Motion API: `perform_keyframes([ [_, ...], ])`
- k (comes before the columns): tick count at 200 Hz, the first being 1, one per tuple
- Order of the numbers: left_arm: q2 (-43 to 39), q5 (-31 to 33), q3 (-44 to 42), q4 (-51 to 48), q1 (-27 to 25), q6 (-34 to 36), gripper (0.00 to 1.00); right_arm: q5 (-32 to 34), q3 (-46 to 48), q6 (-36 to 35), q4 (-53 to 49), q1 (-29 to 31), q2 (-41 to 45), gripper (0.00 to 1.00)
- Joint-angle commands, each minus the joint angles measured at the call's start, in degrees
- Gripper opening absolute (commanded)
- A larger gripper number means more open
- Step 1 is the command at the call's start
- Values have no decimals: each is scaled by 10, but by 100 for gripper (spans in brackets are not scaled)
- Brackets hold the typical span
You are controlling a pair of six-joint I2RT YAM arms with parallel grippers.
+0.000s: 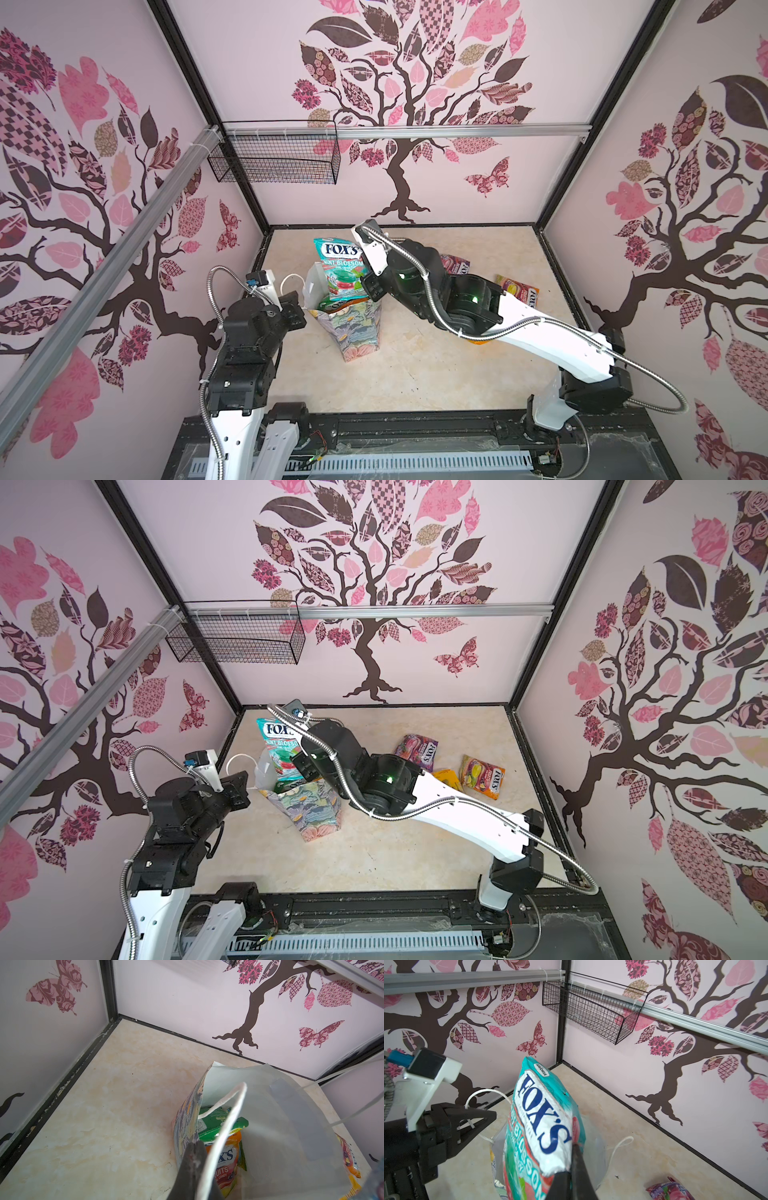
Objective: Place the snacks into the paper bag
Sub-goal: 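Carry the Mint Blossom bag with the right gripper into the paper bag opening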
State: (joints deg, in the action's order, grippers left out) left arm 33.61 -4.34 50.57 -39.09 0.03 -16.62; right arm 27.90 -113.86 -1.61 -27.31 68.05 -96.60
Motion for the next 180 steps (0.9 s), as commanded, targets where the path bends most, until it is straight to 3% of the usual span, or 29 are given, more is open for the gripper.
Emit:
perform_keyframes([
  [1, -5, -5, 1, 16, 2, -1, 6, -89, -78, 11, -37, -31, -41, 0],
  [37, -3, -11, 2, 18, 2, 0, 6, -141, -148, 2, -85, -46, -102, 0],
  [82, -3, -15, 2, 20, 2, 0, 6, -233, -148, 9, -81, -86, -125, 0],
  [180, -2, -16, 1, 18, 2, 0, 6, -282, -141, -1, -85, -114, -163, 0],
])
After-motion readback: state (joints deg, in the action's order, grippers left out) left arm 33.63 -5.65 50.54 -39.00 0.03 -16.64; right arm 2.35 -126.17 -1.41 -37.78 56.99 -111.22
